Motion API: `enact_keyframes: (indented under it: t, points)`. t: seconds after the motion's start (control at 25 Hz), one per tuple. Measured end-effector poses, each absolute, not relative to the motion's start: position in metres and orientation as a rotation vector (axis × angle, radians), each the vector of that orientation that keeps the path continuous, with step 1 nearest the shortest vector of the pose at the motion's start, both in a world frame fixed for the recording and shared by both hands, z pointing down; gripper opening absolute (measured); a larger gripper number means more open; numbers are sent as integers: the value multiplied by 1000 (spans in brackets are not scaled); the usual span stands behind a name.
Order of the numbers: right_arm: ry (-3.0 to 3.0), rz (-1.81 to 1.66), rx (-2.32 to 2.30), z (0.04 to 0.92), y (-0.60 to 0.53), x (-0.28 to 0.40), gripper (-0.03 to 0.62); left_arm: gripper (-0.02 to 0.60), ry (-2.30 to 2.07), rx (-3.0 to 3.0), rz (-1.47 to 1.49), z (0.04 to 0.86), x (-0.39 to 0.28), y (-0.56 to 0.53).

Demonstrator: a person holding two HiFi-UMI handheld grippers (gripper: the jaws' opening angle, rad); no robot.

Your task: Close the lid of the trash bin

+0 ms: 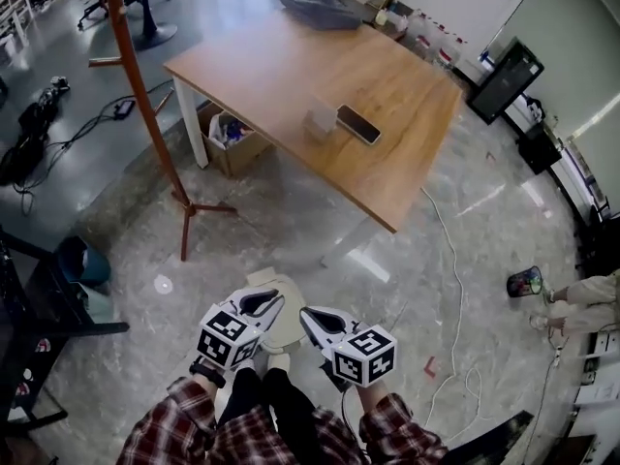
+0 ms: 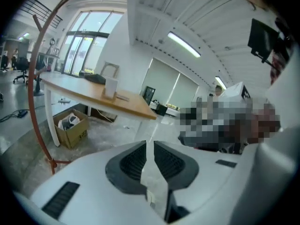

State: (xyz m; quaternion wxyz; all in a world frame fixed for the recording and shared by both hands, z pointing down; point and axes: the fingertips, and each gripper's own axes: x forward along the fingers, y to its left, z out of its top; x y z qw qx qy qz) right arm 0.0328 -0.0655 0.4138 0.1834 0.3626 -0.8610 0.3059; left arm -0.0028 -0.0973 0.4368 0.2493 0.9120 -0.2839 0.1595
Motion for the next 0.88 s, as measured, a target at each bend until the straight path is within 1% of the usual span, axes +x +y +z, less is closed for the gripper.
enact_keyframes:
  t: [0.16, 0.4, 0.6, 0.8, 0.84, 0.88]
  points:
    - [-2528, 740, 1028, 344, -64, 13, 12, 61, -841, 2550, 324, 360, -23, -80]
    - [-2632, 602, 1098, 275, -53, -2, 12, 61, -889, 2628, 199, 291, -30, -58]
    - [-2693, 545, 1116, 248, -35, -11, 12, 61, -974, 2656, 82, 249, -47, -41]
    - [-2743, 526, 1082, 238, -25, -24, 12, 61, -1003, 2671, 19, 226, -59, -26]
    - [-2749, 518, 1076, 236, -25, -26, 12, 60, -1007, 2674, 14, 224, -60, -25]
    - [-2754, 509, 1070, 234, -24, -27, 12, 46, -1010, 2673, 16, 223, -60, -23]
